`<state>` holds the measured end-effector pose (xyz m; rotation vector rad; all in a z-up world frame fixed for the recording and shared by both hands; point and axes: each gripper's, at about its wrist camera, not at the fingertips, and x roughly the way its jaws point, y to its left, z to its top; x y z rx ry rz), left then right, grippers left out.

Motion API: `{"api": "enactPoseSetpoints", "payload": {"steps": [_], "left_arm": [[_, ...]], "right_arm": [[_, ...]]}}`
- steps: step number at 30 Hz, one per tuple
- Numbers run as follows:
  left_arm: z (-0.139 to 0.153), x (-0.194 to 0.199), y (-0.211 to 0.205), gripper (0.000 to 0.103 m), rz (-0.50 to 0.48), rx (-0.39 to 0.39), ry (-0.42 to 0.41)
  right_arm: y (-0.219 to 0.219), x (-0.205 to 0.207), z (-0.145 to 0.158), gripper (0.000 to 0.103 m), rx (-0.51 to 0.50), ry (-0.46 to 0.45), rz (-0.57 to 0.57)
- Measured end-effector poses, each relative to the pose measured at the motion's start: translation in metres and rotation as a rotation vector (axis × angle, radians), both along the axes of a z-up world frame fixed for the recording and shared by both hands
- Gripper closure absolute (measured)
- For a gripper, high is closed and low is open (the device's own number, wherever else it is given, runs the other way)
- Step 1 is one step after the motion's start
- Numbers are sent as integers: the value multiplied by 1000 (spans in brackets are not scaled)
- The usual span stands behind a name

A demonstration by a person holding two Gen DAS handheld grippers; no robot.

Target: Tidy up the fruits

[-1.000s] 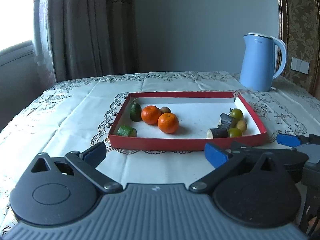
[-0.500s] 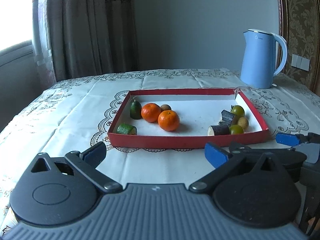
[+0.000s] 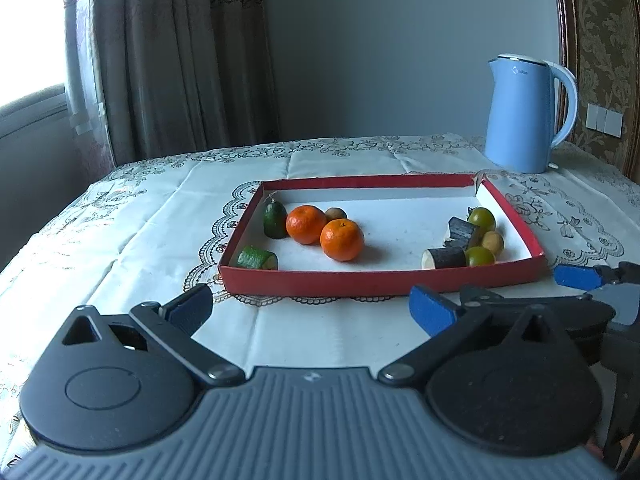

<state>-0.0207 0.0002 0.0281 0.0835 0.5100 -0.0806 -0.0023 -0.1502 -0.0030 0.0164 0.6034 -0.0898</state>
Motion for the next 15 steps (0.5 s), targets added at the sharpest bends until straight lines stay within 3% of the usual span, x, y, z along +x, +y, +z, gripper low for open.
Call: {"api": "enactPoseSetpoints", "payload": {"steps": [15], "left_arm": [[-6,1,-1,0,-21,8,-4]], "right_arm": [[2,1,-4,5,11,15,-5]]}}
